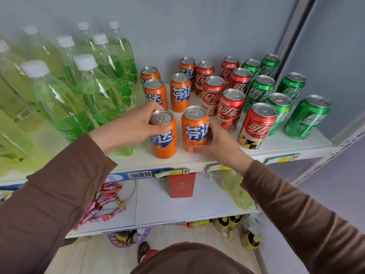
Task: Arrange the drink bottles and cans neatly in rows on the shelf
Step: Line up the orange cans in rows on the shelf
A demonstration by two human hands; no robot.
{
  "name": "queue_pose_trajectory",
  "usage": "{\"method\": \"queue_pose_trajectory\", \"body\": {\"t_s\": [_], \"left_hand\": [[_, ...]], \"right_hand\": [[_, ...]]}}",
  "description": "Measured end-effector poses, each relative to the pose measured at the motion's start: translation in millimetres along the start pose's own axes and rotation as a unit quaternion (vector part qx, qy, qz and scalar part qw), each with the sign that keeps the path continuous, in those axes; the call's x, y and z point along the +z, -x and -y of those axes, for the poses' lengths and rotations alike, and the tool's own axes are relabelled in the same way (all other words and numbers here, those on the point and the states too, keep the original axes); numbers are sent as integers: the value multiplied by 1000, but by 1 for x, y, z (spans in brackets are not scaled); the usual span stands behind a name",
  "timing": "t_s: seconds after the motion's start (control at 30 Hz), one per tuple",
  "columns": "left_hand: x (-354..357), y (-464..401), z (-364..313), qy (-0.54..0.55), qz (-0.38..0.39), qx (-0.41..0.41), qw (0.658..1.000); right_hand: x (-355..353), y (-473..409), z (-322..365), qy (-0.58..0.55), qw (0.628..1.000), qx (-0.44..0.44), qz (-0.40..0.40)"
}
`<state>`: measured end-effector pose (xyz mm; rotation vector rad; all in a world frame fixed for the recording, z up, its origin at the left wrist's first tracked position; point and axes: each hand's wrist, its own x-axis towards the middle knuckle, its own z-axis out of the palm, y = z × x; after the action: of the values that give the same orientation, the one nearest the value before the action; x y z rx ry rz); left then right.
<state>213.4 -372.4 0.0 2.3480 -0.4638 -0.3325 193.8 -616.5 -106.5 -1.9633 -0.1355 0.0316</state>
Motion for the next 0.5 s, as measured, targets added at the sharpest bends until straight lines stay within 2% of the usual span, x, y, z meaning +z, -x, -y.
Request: {"method": "queue_pose_trajectory", "body": {"t_s": [0.2, 0.33, 0.43, 0.5], "left_hand": [[-2, 3, -2, -27, 2, -3, 1000], [-8, 1, -9, -90, 33, -27, 995], [-19, 4, -21, -119, 75, -36, 989], [-31, 7, -40, -140, 87, -20, 986]], "right_hand": [[7, 4, 2, -5, 1000, 0, 4], [5, 5, 6, -8, 1000, 5, 28], [-10, 8, 13, -68, 995, 15, 71], [-27, 10, 24, -111, 992, 18, 59]]}}
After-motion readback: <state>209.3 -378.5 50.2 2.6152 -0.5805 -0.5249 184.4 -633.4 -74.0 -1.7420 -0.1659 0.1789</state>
